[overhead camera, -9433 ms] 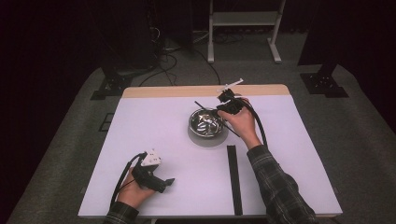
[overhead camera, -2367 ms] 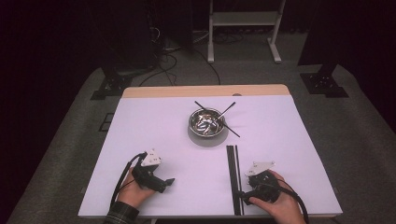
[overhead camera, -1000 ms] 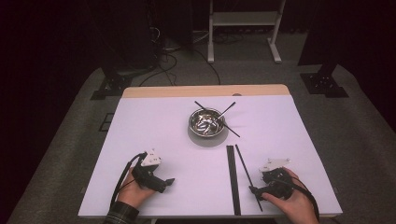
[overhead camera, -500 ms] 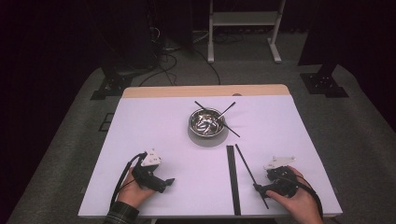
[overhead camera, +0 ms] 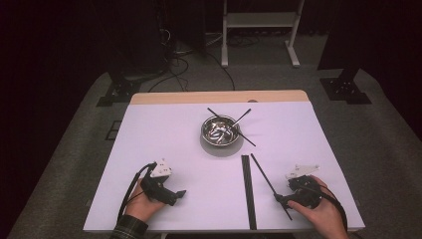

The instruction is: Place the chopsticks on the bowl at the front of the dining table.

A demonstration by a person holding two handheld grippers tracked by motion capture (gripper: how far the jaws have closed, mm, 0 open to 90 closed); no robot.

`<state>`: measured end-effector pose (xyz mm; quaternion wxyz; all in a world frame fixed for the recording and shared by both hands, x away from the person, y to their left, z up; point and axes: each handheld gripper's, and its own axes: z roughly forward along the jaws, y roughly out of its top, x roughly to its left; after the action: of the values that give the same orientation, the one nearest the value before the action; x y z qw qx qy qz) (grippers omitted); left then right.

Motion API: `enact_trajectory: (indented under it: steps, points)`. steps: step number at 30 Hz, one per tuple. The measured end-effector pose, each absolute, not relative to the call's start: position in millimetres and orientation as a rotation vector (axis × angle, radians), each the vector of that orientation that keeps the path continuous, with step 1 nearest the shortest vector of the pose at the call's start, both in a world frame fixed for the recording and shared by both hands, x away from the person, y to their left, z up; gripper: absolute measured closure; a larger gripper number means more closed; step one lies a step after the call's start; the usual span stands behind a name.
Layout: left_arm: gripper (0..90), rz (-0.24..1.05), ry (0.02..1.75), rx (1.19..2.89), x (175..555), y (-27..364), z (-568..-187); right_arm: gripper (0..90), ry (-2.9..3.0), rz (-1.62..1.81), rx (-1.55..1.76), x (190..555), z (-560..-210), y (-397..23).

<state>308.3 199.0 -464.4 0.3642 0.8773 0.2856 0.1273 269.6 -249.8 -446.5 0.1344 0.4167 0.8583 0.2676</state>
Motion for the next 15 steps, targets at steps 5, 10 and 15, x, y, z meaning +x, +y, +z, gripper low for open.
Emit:
enact_trajectory:
  steps: [5, 10, 15]
  points:
    - [0.0, 0.328, 0.735, 2.257, 308.3, 199.0, -464.4, 23.2, 2.477, 0.775, 1.220, 271.6, -446.6, -254.7]
    - [0.0, 0.328, 0.735, 2.257, 308.3, 199.0, -464.4, 23.1, 2.468, 0.770, 1.233, 273.7, -446.4, -259.1]
    - [0.0, 0.327, 0.735, 2.257, 308.3, 199.0, -464.4, 23.1, 2.464, 0.767, 1.245, 275.5, -446.2, -261.7]
